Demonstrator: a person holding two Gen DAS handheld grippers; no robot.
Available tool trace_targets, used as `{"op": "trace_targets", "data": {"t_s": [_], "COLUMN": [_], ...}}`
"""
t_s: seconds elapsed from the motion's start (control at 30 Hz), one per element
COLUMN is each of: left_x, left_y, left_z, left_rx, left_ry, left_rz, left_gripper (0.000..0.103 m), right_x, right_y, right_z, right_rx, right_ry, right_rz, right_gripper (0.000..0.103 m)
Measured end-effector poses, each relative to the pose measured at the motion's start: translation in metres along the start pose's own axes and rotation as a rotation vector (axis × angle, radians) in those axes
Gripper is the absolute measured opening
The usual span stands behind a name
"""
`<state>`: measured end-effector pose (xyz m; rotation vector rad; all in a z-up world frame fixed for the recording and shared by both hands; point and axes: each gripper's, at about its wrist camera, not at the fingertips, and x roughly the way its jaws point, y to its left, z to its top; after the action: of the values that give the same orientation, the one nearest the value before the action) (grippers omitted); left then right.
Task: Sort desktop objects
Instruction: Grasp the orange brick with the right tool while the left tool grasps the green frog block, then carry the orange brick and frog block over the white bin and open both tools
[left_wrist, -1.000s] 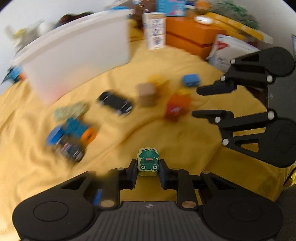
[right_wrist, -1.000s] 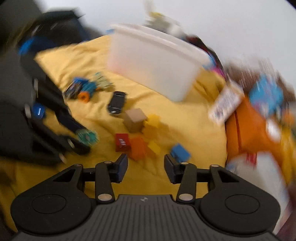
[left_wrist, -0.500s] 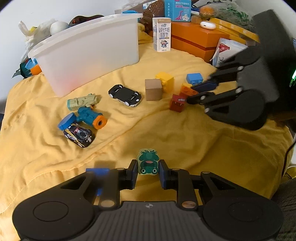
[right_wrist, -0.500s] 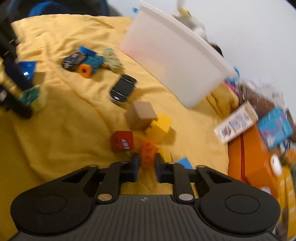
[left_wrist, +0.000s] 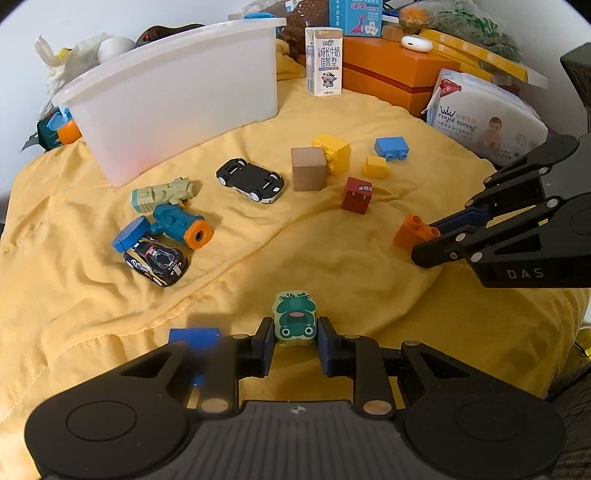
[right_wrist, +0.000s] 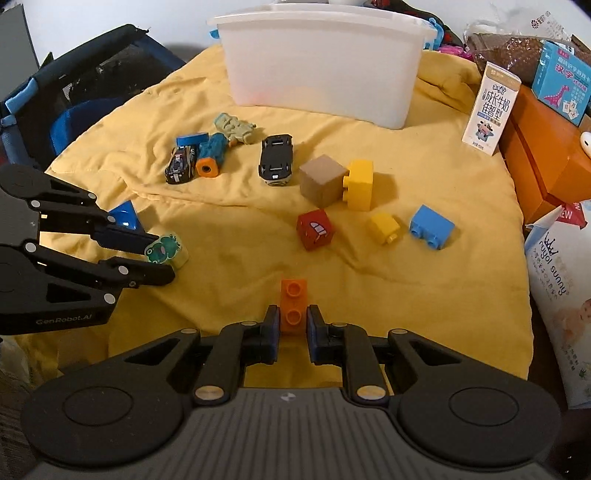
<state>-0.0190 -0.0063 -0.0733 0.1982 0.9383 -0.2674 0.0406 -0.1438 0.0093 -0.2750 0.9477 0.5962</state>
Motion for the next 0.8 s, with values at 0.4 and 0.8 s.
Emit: {"op": "trace_targets", "data": {"t_s": [0.4, 0.8], "left_x": [-0.019, -0.072], "left_y": [0.007, 0.060], "left_z": [0.010, 0.072], "left_rx": [0.006, -0.138], "left_ry": [-0.059, -0.274], "left_rz": [-0.025, 0.083], "left_gripper": [0.027, 0.027], "right_x": [0.003, -0.044], "right_y": [-0.002, -0.013], "right_z": [-0.002, 0.050], "right_rx": [-0.007, 0.015], "right_ry": [-0.009, -0.212], "right_rz": [-0.016, -0.027], "right_gripper": [0.017, 0.017]}}
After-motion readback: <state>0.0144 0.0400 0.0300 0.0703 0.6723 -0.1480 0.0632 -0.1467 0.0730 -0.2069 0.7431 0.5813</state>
